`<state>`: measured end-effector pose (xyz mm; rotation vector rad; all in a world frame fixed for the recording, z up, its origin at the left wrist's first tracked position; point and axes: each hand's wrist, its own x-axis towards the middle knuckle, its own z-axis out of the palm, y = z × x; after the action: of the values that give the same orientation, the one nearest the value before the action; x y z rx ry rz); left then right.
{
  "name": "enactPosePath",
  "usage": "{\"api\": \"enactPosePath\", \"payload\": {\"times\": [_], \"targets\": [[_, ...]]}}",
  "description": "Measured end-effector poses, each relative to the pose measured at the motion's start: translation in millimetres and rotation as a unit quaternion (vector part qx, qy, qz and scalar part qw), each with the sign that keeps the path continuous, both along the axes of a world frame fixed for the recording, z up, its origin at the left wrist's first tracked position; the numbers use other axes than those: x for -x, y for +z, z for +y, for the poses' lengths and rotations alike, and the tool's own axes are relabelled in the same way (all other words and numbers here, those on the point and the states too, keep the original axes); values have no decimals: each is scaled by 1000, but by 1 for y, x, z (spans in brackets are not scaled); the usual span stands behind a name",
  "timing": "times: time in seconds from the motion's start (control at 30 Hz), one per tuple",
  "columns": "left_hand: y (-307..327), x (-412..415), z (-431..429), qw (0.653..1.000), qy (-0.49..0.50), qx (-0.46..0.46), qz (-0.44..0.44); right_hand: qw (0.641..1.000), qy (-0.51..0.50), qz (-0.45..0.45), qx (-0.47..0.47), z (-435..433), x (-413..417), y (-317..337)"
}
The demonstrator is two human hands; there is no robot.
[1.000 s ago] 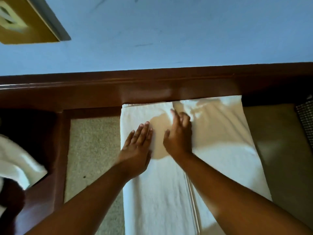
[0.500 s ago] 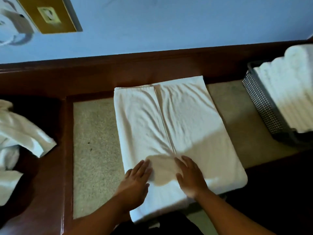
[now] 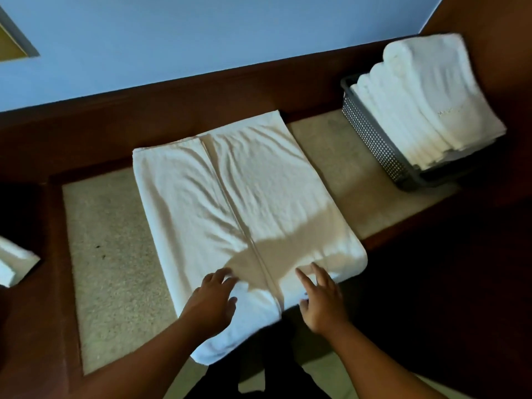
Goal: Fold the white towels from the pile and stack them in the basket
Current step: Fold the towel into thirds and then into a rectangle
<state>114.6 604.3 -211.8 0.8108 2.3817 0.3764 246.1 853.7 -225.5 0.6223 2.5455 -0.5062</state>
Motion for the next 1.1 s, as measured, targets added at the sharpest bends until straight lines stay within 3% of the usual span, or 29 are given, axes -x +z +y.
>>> {"api": "enactPosePath", "payload": {"times": [0.1, 0.27, 0.43, 0.67, 0.83, 1.0, 1.1], "targets": [[0, -10, 23, 1000, 12, -7, -7, 999, -35, -13, -27, 36, 7, 2], [3, -21, 55, 997, 11, 75, -17, 996, -80, 15, -22, 91, 20, 2], [9, -3, 65, 994, 17, 102, -30, 974, -222, 28, 32, 119, 40, -13], [-8, -19, 52, 997, 49, 48, -24, 978, -200, 60, 25, 145, 51, -21], [-14, -40, 23, 999, 30, 9, -36, 968, -190, 83, 144, 162, 45, -8], [-7, -53, -3, 992, 87, -55, -71, 964, -175, 102, 175, 132, 31, 17], [10, -61, -22, 972, 190, -100, -100, 942, -198, 153, 225, 83, 29, 30]]}}
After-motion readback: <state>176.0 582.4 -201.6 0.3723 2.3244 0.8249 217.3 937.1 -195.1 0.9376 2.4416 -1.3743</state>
